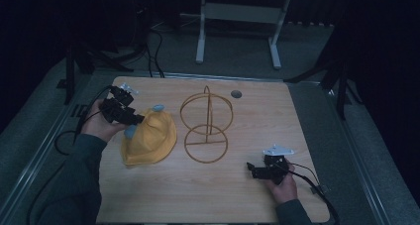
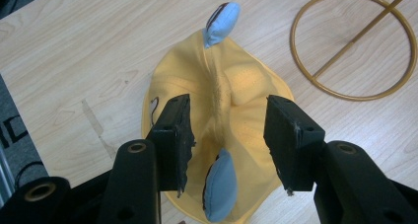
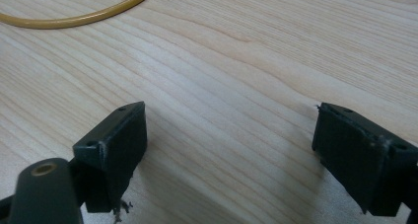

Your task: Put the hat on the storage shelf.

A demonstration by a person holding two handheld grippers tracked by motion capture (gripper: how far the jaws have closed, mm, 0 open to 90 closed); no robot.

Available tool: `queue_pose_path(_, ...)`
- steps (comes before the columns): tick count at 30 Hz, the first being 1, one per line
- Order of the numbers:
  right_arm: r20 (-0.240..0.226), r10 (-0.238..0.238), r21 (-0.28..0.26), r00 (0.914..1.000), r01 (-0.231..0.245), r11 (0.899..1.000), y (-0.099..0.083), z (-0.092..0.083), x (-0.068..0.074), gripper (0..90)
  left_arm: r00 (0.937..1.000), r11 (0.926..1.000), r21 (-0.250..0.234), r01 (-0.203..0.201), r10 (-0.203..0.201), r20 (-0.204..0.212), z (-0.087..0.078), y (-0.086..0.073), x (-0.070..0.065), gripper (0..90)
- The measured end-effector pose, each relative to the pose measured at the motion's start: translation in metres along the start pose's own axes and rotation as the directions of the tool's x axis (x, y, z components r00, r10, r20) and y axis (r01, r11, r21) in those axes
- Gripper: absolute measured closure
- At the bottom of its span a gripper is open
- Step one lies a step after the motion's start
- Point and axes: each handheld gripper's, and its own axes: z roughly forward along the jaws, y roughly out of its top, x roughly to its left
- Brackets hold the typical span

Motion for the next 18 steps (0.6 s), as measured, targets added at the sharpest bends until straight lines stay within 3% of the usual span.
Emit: queue_pose_path(18, 0.0, -0.002, 0.0, 1.0, 0.002, 1.0, 0.0, 0.0, 0.0, 13.2, 1.0, 0.9956, 0.094, -0.007, 0.007, 0.004, 0.025, 0.016, -0.001, 57.6)
